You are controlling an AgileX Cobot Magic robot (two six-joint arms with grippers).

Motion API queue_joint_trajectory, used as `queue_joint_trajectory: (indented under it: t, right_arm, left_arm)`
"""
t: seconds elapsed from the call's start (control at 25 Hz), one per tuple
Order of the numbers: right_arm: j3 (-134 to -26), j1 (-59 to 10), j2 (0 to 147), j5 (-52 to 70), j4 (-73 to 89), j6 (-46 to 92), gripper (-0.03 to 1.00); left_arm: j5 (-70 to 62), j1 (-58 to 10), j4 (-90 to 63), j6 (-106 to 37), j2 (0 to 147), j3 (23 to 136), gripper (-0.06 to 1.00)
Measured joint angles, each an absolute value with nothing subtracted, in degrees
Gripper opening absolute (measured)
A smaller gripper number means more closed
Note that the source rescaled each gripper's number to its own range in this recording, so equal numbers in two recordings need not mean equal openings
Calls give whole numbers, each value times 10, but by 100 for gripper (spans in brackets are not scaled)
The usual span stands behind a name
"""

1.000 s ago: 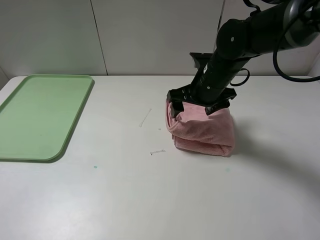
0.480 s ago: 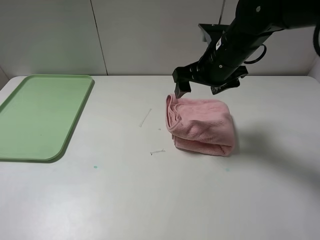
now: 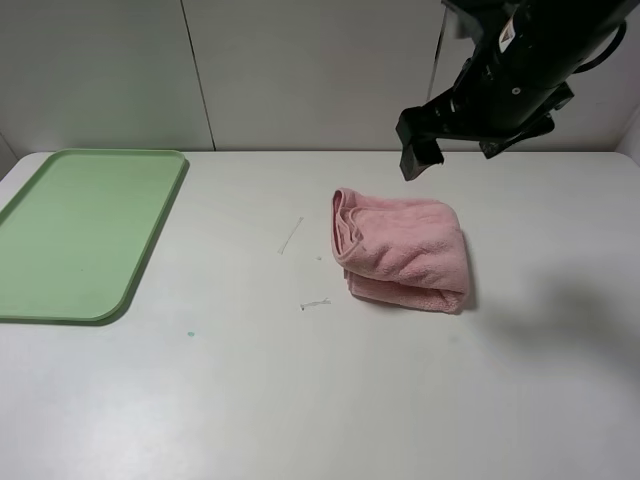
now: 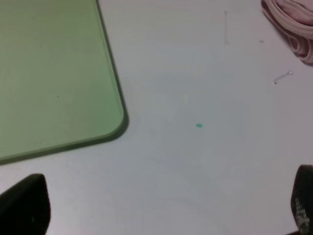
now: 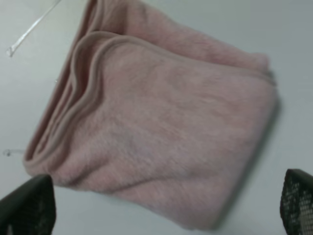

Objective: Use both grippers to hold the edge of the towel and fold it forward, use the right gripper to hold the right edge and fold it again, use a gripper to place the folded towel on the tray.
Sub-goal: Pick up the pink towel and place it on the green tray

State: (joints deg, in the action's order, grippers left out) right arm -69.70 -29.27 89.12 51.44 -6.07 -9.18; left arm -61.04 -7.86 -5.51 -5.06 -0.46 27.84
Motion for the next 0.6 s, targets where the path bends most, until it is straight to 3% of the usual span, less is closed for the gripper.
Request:
queue_joint_trajectory:
  t: [0.28,0.6]
  right_arm:
    - [-686,-293,813,526,-79,-92,100]
    - [-569,-293,686,504,-78,-92,100]
  left_arm:
    - [-610,-79,-55,-51,-5,278,99]
    - [-610,-79,-55,-51,-5,278,99]
